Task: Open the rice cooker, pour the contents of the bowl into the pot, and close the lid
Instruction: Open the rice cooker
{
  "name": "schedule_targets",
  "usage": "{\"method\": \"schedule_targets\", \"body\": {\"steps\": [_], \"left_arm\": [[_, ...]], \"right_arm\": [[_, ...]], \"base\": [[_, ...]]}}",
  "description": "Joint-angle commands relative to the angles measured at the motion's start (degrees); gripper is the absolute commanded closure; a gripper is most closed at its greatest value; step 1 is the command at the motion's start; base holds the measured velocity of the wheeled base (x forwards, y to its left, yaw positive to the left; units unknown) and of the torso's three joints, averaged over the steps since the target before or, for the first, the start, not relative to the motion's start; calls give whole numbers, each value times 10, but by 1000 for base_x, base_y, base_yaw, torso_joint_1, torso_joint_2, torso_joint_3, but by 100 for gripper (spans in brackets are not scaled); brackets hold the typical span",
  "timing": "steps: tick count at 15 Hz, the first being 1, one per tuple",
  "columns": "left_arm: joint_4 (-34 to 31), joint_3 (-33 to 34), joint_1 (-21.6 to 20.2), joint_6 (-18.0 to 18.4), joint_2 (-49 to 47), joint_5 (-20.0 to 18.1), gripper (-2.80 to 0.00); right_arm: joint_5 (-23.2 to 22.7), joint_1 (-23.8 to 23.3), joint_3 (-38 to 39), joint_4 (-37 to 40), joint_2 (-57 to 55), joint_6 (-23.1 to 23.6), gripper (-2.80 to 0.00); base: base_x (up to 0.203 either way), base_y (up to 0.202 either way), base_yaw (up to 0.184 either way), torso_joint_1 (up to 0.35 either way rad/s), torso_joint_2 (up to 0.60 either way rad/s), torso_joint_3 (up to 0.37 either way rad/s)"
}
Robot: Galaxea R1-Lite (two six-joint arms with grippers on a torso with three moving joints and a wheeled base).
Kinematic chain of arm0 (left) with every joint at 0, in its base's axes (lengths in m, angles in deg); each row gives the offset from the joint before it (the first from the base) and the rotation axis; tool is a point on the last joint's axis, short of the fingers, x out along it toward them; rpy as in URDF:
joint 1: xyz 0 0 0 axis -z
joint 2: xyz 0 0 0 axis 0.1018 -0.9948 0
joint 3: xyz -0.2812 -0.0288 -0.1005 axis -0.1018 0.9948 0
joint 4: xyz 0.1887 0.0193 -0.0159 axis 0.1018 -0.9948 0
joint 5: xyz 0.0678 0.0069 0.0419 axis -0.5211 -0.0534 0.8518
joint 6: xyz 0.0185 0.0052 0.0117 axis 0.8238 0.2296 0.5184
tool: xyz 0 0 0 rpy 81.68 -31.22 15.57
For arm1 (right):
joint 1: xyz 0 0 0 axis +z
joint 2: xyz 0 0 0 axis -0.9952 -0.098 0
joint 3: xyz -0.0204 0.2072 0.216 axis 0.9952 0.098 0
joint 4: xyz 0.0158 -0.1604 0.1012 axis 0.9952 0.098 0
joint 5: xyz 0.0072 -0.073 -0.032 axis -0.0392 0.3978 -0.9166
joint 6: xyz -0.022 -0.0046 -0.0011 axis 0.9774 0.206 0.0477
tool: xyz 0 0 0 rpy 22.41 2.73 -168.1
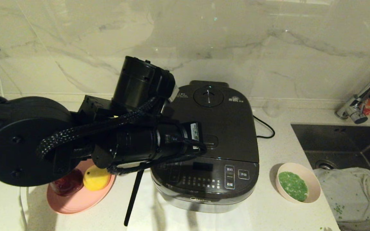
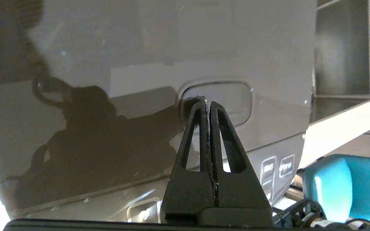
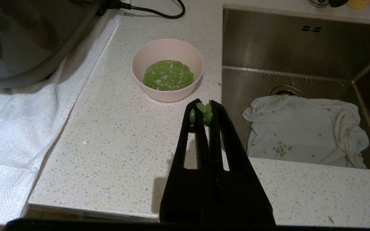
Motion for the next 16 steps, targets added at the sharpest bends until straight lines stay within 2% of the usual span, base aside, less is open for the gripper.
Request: {"method": "schedule_targets", "body": {"steps": [1,4,12,16], "left_arm": [[4,1,0,-1,-8,2,0],[4,-1,-1,0,-14,18,0],[4,16,0,0,-14,21,0],[4,-9,-1,-1,9,23,0]], "right_arm": [[0,0,0,0,0,0,0],[0,0,0,0,0,0,0],[0,0,0,0,0,0,0],[0,0,0,0,0,0,0]], "base": [[0,0,0,0,0,0],[0,0,0,0,0,0],[0,0,0,0,0,0],[0,0,0,0,0,0]]}}
